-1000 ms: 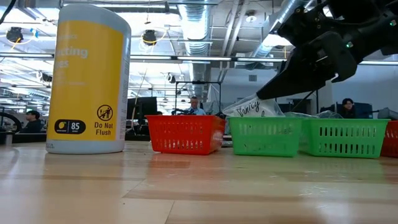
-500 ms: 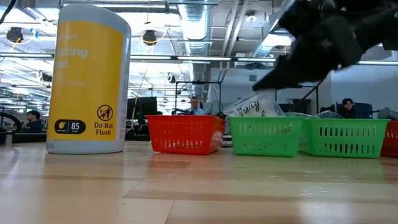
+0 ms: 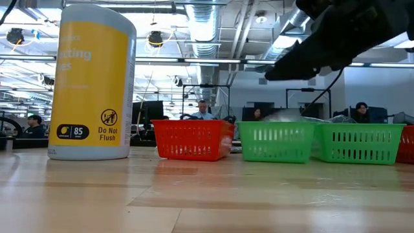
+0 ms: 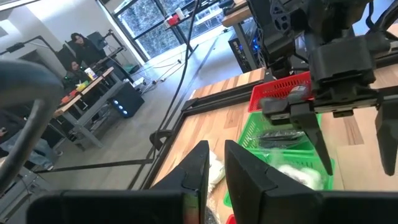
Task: Pick & Place Travel size toiletries
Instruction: Put the white cotton pack into the left green bin
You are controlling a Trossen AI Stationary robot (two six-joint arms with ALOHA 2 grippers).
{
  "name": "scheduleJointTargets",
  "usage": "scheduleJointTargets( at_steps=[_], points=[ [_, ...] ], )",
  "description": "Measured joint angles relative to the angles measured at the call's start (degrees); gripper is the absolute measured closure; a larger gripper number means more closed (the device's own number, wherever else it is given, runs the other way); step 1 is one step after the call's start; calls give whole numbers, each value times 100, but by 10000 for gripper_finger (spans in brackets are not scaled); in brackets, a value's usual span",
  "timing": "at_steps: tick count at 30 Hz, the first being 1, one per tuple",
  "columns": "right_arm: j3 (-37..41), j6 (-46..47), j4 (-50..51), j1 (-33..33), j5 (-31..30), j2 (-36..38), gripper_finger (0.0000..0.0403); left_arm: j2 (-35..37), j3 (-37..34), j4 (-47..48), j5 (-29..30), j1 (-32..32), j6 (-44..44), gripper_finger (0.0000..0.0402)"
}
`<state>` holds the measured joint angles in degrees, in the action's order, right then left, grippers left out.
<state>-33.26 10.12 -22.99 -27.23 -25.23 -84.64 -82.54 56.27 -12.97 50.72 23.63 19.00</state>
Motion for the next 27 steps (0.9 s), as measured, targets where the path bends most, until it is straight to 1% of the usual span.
scheduleJointTargets(
  at_steps=[3, 5, 11, 14, 16, 20, 24, 27],
  points=[
    [-30, -186, -213, -24, -12, 0, 185, 0, 0, -4, 0, -62, -2, 357],
    [-117, -240, -171, -25, -13, 0, 189, 0, 0, -8, -2, -136, 0, 357],
    [-477, -331, 228, -3, -18, 0, 199, 0, 0, -40, 2, -626, -15, 357],
    [-642, -410, 564, -3, -27, 0, 204, 0, 0, -29, -39, -942, -264, 357],
    [-752, -410, 768, -3, -29, 0, 208, 22, 0, 61, -478, -1214, -494, 357],
    [-900, -412, 1039, -3, -30, 1, 214, 83, 11, 185, -1845, -1940, -1193, 357],
    [-933, -412, 1103, -3, -31, 2, 219, 83, 9, 714, -2786, -2766, -1714, 357],
    [-933, -499, 1110, -3, -29, 2, 222, 81, 9, 1147, -3304, -3319, -2051, 357]
  ],
)
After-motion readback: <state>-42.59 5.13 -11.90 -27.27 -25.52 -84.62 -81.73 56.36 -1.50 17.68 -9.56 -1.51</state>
